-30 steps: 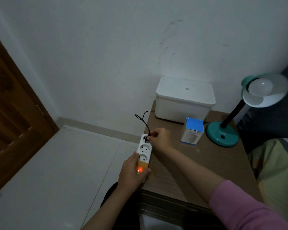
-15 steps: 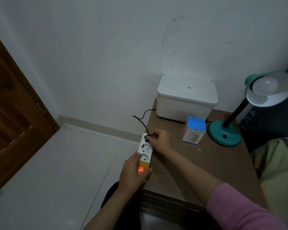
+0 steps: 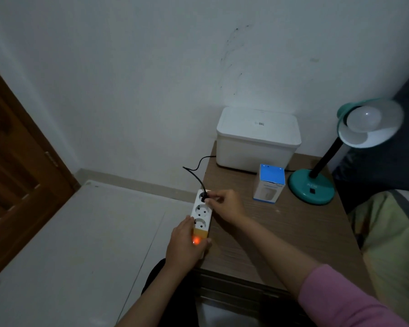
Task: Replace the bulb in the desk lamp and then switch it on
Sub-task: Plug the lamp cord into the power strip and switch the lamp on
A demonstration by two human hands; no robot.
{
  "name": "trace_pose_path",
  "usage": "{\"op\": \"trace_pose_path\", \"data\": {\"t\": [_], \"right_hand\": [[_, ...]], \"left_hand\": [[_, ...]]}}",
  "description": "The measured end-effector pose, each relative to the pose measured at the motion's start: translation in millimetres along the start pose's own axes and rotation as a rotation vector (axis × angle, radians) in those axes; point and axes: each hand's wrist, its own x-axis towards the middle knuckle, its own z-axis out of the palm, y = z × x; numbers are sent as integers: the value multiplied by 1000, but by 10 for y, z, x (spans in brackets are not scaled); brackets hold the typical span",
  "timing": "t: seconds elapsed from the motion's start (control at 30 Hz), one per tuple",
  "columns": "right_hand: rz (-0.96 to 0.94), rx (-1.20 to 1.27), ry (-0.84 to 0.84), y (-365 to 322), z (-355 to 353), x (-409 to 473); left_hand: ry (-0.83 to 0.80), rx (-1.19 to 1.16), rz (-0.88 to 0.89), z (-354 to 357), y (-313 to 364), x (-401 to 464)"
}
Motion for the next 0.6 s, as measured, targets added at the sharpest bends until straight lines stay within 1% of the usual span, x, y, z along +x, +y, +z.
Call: {"op": "trace_pose_path", "data": {"t": [0.13,0.23,0.3,0.37,0.47,0.6], "right_hand": [[25,45,60,185,-132,-287],[71,2,121,443,-367,-529],[103,-6,178,673,-574,-697],[152,-3,280,895,-798,-829],[203,-55,430,1181,-1151,-932],[185,-128,602,1403,-1580,-839]], "left_hand": [[25,111,-12,34,201,-49],[103,114,142,214,370,-164],[94,86,240,400,514,-234],[39,43,313,585,689,-276],[-97,-29,369,895,932,-242],[-222,-17,442,1321,1241,27]]}}
